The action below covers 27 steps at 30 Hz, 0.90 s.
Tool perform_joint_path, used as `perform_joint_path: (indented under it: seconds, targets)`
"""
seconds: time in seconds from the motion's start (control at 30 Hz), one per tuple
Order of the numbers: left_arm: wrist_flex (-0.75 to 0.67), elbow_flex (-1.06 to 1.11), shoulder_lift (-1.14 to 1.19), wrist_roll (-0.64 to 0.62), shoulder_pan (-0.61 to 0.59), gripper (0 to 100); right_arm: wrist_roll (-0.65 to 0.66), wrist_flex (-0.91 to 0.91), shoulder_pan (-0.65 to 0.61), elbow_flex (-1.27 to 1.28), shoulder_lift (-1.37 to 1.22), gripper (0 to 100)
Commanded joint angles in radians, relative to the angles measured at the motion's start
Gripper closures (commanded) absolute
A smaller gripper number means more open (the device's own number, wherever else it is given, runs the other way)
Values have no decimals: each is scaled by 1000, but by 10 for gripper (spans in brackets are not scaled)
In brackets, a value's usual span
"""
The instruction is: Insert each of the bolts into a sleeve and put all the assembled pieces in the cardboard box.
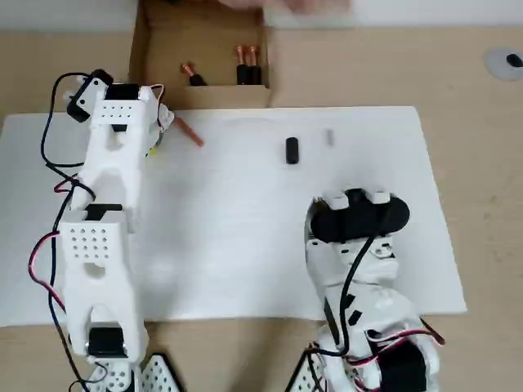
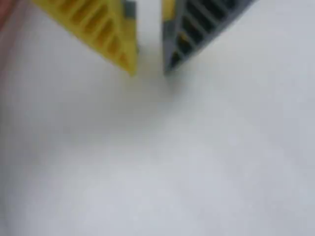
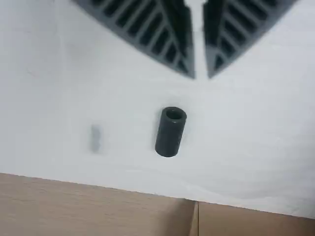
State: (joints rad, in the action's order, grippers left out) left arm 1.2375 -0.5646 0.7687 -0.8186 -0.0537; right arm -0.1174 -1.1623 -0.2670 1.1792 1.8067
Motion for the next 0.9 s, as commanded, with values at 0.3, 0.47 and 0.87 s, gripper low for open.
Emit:
perform_joint_path:
  seconds: [0.3, 0.47, 0.87]
  targets:
    - [180, -287, -51, 68, 55, 916, -2, -2, 16, -33, -10, 988]
    - [140, -353, -31, 121, 124, 903, -2, -2, 19, -33, -10, 988]
    - [101, -427, 110, 89, 109, 901, -2, -15, 19, -39, -10, 988]
